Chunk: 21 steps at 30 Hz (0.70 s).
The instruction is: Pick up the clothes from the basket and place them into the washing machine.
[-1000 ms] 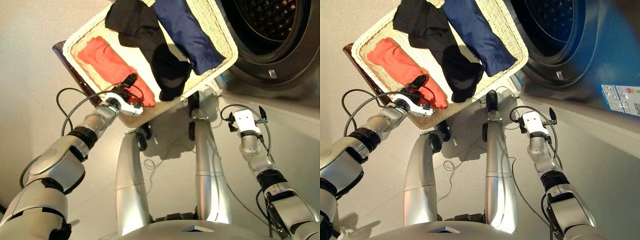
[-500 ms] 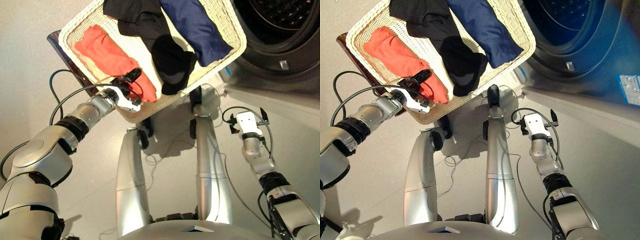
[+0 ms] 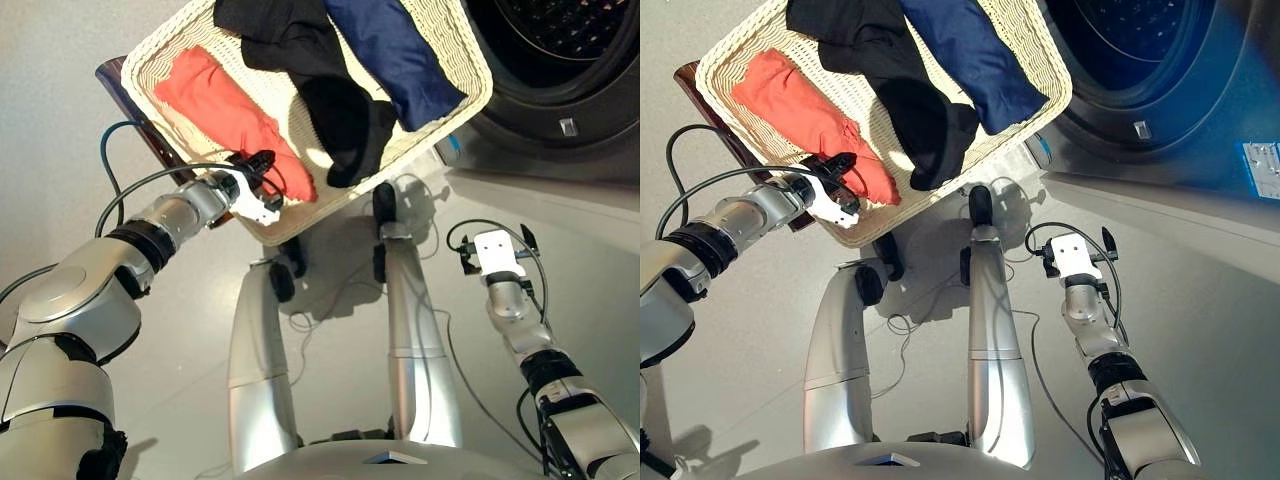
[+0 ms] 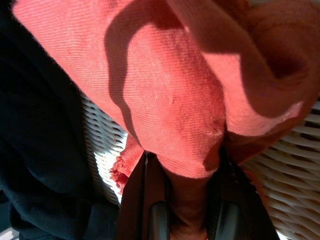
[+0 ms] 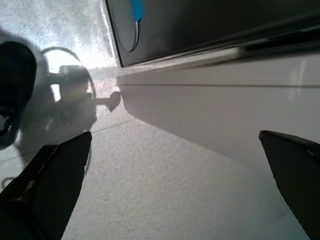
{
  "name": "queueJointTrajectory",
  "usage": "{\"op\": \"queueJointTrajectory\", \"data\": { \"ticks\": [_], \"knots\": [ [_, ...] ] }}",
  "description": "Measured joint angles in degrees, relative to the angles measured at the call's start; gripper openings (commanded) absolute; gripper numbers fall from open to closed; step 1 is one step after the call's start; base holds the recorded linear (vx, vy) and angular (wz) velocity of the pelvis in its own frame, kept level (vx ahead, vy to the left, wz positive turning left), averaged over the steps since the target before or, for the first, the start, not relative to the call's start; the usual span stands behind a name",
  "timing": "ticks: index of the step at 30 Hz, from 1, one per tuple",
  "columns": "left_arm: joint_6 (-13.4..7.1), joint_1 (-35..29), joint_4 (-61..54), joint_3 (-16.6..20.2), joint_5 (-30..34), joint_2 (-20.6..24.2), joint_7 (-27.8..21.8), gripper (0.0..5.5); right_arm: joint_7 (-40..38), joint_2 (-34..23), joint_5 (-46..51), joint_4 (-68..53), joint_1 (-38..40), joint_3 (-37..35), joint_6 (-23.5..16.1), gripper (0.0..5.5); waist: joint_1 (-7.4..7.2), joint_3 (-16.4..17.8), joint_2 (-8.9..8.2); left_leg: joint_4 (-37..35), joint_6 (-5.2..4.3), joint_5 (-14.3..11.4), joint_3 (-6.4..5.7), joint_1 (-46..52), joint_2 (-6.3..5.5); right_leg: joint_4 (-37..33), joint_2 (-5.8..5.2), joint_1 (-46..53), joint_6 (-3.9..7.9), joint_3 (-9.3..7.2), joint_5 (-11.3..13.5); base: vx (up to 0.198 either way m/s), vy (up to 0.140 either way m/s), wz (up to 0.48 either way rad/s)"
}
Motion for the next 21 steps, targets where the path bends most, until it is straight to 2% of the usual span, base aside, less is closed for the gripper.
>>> {"op": "queueJointTrajectory", "data": {
  "ticks": [2,6,8,9,12,14,15,17,19,21],
  "knots": [
    [-0.02,0.4,-0.17,0.73,-0.01,0.02,0.04,0.0,0.0,0.02,-0.01,0.01,0.0,0.01,0.0,5.5,0.02,-0.04,-0.01,0.01,-0.08,0.11,-0.02,0.04,0.02,0.02,-0.01,0.07,-0.12,-0.02,0.08,0.0,0.0,0.0],
    [0.15,2.67,-1.81,4.74,-0.21,-0.04,0.44,0.0,-0.03,0.61,-0.02,-0.01,-0.01,0.02,-0.03,5.5,-0.18,-0.16,-0.19,0.1,-0.21,0.16,-0.16,0.4,-0.01,0.21,-0.07,0.47,-0.05,-0.16,0.02,0.0,0.0,0.0],
    [0.41,5.64,-4.44,10.32,-1.72,0.05,0.65,0.0,-0.07,1.22,-0.05,0.06,0.05,-0.13,-0.56,5.5,-0.36,-0.21,-0.3,0.12,-0.24,0.16,-0.24,0.48,-0.05,0.35,-0.06,0.56,-0.02,-0.22,-0.02,0.0,0.0,0.0],
    [0.65,6.64,-5.44,11.92,-2.98,0.09,0.98,0.0,-0.11,1.6,-0.07,0.03,0.05,-0.13,-0.88,5.5,-0.64,-0.22,-0.4,0.11,-0.26,0.17,-0.28,0.57,-0.14,0.42,-0.07,0.63,-0.01,-0.26,-0.05,0.0,0.0,0.0],
    [0.27,14.15,-13.66,24.03,-9.16,-0.3,1.92,0.0,-0.35,2.78,-0.07,-0.16,0.25,-0.5,-1.09,5.5,-1.33,-0.2,-0.47,0.03,-0.4,0.09,-0.25,1.36,-0.34,0.81,-0.21,1.13,-0.05,-0.23,-0.36,0.0,0.0,0.0],
    [-1.19,19.54,-19.73,30.85,-14.4,-1.01,3.15,0.0,-0.61,3.43,-0.05,-0.8,1.06,-1.42,-1.14,5.5,-1.12,-0.12,-0.49,-0.11,-0.59,-0.02,-0.28,2.61,-0.25,1.22,-0.24,2.08,-0.22,-0.25,-0.83,0.0,0.0,0.0],
    [-2.11,21.81,-21.54,33.01,-17.29,-1.38,4.15,0.0,-0.81,3.68,-0.03,-1.01,1.18,-1.63,-1.28,5.5,-0.84,-0.1,-0.48,-0.33,-0.65,-0.05,-0.29,3.43,-0.31,1.27,-0.24,2.76,-0.33,-0.26,-1.01,0.0,0.0,0.0],
    [-3.6,25.1,-25.27,34.87,-21.77,-1.28,4.65,0.0,-1.28,3.82,0.09,-1.09,1.22,-1.65,-2.23,5.5,-0.45,-0.07,-0.44,-0.79,-0.81,-0.01,-0.29,4.84,-0.27,1.34,-0.35,3.95,-0.5,-0.27,-1.3,0.0,0.0,0.0],
    [-6.58,26.79,-28.34,35.48,-26.31,-1.35,4.97,0.0,-1.31,3.7,0.7,-1.23,0.97,-1.68,-2.57,5.5,0.53,0.01,-0.36,-1.0,-0.88,-0.02,-0.32,5.63,-0.24,1.4,-0.41,4.61,-0.56,-0.3,-1.4,0.0,0.0,0.0],
    [-8.59,27.94,-30.89,35.61,-29.44,-1.26,4.92,0.0,-1.3,3.7,1.21,-2.35,0.88,-1.67,-3.05,5.5,0.7,0.27,0.05,-1.04,-0.94,0.03,-0.75,5.86,-0.4,1.42,-0.59,5.06,-0.6,-0.68,-1.52,0.0,0.0,0.0]
  ]
}}
